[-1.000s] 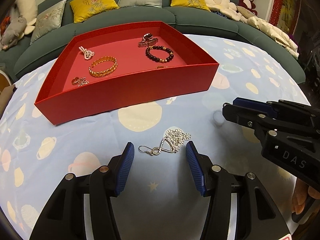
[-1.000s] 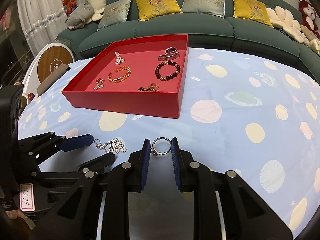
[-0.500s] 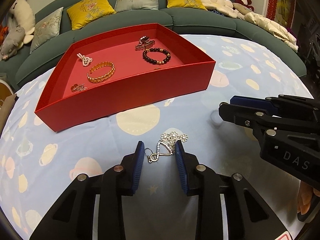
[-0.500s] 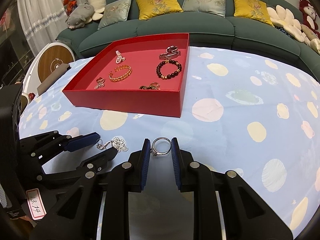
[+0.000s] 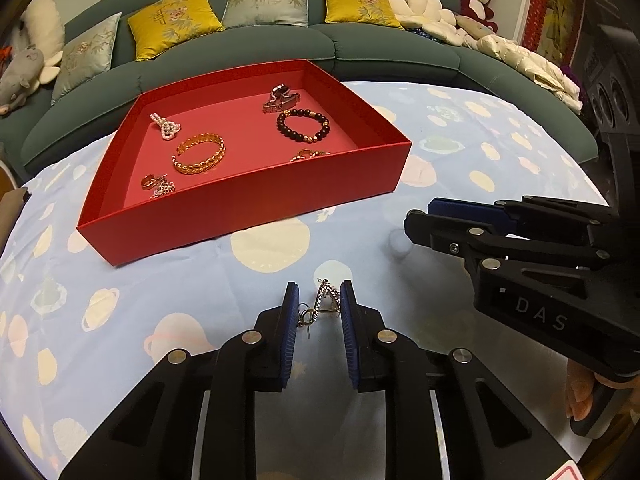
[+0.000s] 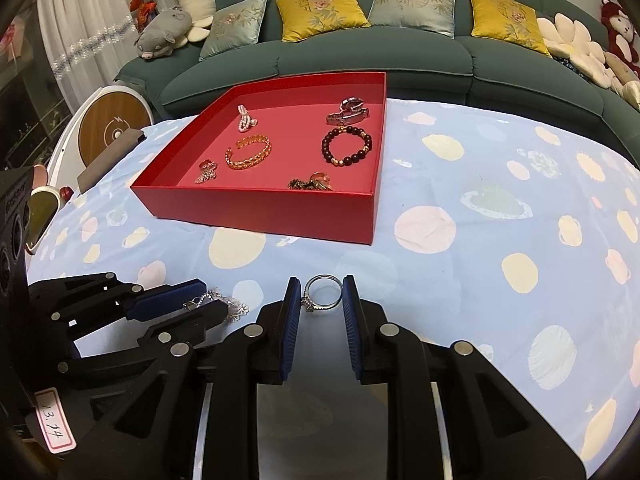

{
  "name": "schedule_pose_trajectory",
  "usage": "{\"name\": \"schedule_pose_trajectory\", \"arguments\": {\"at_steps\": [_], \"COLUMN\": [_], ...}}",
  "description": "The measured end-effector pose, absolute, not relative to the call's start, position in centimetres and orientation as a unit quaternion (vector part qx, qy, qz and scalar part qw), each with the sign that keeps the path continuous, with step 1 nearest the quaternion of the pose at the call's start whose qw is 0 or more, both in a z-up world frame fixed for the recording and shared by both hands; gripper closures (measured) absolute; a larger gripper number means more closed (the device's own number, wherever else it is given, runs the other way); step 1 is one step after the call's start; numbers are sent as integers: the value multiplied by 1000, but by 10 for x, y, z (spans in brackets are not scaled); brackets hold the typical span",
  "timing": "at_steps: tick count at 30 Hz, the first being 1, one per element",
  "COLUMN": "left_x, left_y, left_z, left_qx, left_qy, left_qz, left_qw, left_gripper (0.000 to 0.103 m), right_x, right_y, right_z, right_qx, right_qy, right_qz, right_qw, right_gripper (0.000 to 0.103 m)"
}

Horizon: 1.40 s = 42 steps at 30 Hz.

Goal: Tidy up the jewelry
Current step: 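Lift the heart earring with the left gripper and ring with the right gripper toward the box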

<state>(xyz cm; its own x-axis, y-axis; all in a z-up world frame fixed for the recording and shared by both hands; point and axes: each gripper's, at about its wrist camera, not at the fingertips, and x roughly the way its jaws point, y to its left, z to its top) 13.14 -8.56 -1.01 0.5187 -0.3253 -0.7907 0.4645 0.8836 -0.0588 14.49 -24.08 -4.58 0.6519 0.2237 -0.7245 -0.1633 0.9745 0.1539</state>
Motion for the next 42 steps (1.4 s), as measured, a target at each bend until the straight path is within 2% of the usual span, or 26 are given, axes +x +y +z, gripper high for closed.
{"name": "schedule_pose_trajectory", "arguments": {"at_steps": [25, 42], "left_x": [139, 142], "left_y": [-23, -13], "left_z": [-1, -9], "left_qx": [40, 39], "left_qy": [443, 457], "left_qz": [-188, -178], "left_qw": [876, 871], "left_gripper": [85, 85], "right_x": [150, 152], "right_y": [-203, -186], "right_z": [-60, -67], "right_qx": [16, 1], "right_qy": [422, 427], "right_qz": [136, 144], "right_qw": [896, 893], "right_gripper": [82, 82]}}
